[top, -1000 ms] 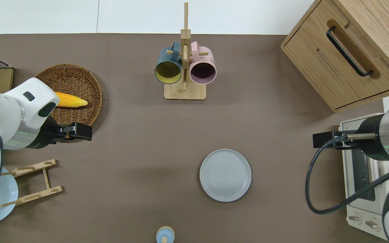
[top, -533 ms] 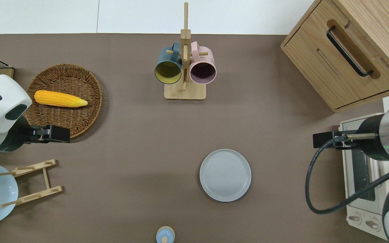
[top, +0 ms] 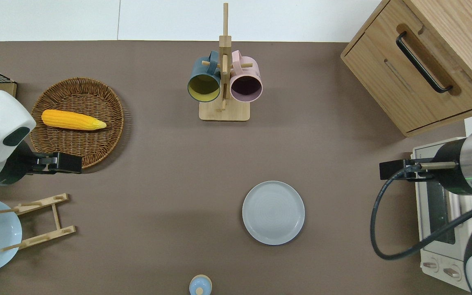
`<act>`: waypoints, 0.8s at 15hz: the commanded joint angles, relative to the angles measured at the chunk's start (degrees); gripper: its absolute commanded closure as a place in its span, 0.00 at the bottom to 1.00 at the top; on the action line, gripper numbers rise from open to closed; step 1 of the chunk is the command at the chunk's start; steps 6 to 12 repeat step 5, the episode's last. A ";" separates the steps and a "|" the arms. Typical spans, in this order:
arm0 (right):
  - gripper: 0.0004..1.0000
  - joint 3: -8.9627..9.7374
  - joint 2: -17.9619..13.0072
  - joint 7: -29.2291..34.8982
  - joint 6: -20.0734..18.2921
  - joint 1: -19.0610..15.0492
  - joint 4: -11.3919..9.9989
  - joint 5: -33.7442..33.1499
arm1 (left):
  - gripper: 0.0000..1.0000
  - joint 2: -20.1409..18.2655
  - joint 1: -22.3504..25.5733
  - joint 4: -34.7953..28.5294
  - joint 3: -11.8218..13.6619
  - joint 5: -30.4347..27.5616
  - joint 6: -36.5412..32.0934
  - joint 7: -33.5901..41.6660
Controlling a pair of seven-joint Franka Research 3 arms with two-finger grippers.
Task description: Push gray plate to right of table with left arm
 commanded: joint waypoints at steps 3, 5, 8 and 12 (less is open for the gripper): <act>0.00 0.91 -1.57 0.59 0.01 -1.69 -1.56 1.24 | 0.00 -0.06 0.90 0.82 -0.42 1.13 -0.90 0.36; 0.00 0.91 -1.57 0.59 0.01 -1.69 -1.56 1.24 | 0.00 -0.06 0.90 0.82 -0.51 1.14 -0.90 0.45; 0.00 0.91 -1.57 0.59 0.01 -1.69 -1.56 1.24 | 0.00 -0.06 0.90 0.82 -0.51 1.14 -0.90 0.45; 0.00 0.91 -1.57 0.59 0.01 -1.69 -1.56 1.24 | 0.00 -0.06 0.90 0.82 -0.51 1.14 -0.90 0.45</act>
